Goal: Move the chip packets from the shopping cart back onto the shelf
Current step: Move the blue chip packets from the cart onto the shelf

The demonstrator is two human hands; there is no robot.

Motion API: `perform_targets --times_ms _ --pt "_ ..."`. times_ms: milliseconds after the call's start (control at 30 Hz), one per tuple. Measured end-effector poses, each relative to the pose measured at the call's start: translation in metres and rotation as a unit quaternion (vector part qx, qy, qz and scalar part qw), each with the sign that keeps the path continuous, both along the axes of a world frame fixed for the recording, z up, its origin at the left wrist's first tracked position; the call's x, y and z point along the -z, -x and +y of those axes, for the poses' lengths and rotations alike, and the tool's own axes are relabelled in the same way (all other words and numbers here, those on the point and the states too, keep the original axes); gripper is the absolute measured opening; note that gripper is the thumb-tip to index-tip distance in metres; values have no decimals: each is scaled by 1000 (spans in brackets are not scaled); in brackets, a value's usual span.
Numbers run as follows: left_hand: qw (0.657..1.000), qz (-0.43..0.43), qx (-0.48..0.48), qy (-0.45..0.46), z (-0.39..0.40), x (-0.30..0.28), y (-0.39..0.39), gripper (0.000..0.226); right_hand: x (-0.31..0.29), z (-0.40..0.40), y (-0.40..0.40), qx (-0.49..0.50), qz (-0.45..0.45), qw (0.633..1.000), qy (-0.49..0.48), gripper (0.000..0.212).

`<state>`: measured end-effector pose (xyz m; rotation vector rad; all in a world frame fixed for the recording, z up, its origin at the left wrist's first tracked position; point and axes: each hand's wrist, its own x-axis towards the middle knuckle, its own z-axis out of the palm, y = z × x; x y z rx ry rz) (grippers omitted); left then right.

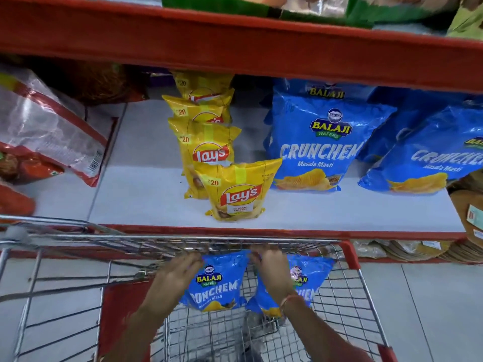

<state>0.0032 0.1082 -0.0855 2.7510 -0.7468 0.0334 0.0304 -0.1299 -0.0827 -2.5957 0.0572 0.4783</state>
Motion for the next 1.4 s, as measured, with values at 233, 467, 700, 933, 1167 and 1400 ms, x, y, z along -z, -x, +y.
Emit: perform_targets --times_ms 233,467,700,933,1167,1400 --pt "954 200 -191 -117 -4 30 0 63 31 13 -11 63 121 991 -8 29" --pt "943 247 -195 -111 -7 24 0 40 14 15 26 101 70 989 -81 9" --pt "960 197 -183 -83 -4 -28 40 24 -40 -3 85 137 -49 980 -138 7" --pt "987 60 -146 20 -33 -108 50 14 -116 -36 110 220 -204 931 -210 13" --pt "969 -60 -138 194 -103 -207 29 7 -200 -106 84 225 -325 870 -295 27" --pt "958 -114 -148 218 -182 -260 -19 5 -262 -186 35 219 -383 844 -305 9"
